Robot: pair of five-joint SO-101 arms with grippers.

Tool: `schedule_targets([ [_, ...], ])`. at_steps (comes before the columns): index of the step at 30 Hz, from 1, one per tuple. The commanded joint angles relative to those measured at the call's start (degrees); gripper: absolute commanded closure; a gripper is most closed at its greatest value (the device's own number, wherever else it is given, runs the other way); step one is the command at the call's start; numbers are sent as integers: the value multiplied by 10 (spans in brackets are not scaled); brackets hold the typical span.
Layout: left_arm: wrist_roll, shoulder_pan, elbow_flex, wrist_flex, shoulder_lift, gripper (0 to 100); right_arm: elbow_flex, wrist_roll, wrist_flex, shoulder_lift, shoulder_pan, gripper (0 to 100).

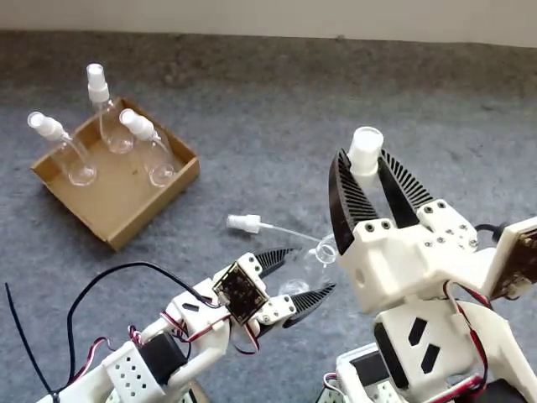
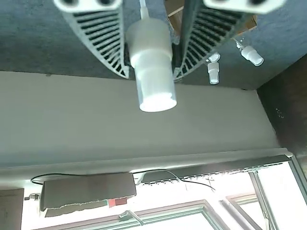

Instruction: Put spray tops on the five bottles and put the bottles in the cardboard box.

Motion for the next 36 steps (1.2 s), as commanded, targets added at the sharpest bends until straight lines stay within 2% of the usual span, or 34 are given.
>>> schedule_targets([
  [1,4,-9,15,-36,-9,867,3,21,-6,13,-6,929],
  [13,4,-9,15,-41,-9,867,49,19,3,13,-7,929],
  [24,4,-9,15,-102,-9,867,110,18,4,13,-10,929],
  [29,3,-10,15,-105,-9,867,130,18,53,13,-10,929],
  [36,6,-76,15,-154,-9,867,129,23,128,13,-11,926],
])
